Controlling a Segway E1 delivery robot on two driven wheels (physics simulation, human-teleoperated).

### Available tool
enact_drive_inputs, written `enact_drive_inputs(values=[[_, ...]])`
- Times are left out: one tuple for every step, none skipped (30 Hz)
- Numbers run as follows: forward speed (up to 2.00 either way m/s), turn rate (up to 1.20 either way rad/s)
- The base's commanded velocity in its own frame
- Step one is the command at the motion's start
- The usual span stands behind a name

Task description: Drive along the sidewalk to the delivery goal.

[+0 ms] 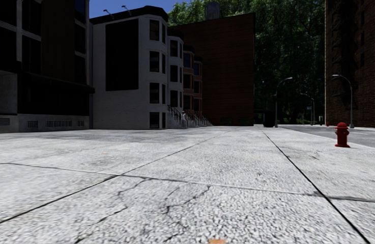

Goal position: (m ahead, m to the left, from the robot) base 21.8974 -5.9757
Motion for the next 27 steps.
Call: enact_drive_inputs(values=[[2.0, 0.0], [2.0, 0.0], [2.0, 0.0], [2.0, 0.0], [2.0, 0.0], [2.0, 0.0], [2.0, 0.0], [2.0, 0.0], [2.0, 0.0], [2.0, 0.0], [2.0, 0.0], [2.0, 0.0], [2.0, 0.0], [2.0, 0.0], [2.0, 0.0], [2.0, 0.0], [2.0, 0.0], [2.0, 0.0], [2.0, 0.0], [2.0, 0.0], [2.0, 0.0], [2.0, 0.0], [2.0, 0.0], [2.0, 0.0], [2.0, 0.0], [2.0, 0.0], [2.0, 0.0]])
